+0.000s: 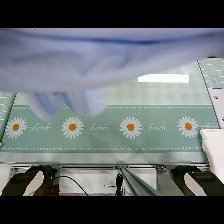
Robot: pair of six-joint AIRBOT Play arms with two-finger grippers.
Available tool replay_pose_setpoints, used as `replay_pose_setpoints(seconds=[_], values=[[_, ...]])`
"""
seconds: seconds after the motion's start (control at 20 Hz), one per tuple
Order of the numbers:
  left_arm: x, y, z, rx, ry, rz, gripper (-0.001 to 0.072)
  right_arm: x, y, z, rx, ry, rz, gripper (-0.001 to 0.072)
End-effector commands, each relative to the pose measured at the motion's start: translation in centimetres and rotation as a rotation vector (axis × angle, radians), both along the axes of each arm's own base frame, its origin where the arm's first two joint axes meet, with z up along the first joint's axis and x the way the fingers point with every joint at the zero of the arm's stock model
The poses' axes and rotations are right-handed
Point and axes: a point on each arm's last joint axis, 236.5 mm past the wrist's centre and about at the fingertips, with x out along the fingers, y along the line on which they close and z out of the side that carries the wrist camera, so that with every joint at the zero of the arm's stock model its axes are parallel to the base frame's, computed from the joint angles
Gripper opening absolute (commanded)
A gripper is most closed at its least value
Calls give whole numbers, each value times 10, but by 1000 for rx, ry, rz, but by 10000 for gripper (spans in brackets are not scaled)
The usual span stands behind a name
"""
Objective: Fold the shirts.
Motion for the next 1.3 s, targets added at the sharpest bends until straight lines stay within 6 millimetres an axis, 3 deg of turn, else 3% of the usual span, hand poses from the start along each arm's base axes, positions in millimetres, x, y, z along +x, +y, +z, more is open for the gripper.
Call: replay_pose_setpoints(seconds=[0.0,0.1,0.25,0.4,0.5,0.6,0.8,0.85,0.9,0.95,1.0,1.05,1.15,1.25], values=[[-38,-6,-72,48,273,-53,25,-36,-3,-46,-35,161,0,19],[-44,-6,-127,37,438,-70,25,-42,-4,-92,-22,280,-11,18],[-45,-8,-219,1,680,-108,25,-35,-17,-191,2,487,-110,18],[-29,-27,-310,-12,791,-172,25,-7,-20,-285,77,621,-203,18],[-9,-41,-360,-30,849,-148,25,23,-37,-347,97,685,-332,18],[16,-59,-393,-20,865,-131,25,59,-54,-383,125,690,-455,18],[62,-99,-430,-32,898,-124,28,126,-64,-410,145,719,-526,21],[68,-110,-431,-57,925,-141,124,137,-62,-417,147,760,-523,126],[71,-118,-430,-62,950,-170,486,145,-58,-420,146,797,-509,364],[73,-121,-426,-49,973,-201,703,153,-56,-420,125,827,-482,651],[75,-114,-419,-8,991,-233,703,159,-56,-415,106,851,-447,633],[79,-97,-414,57,1002,-238,703,164,-63,-405,86,862,-424,633],[87,-29,-410,187,1047,-96,702,167,-91,-377,59,845,-403,633],[80,41,-414,210,1117,116,703,149,-140,-367,70,865,-485,633]])
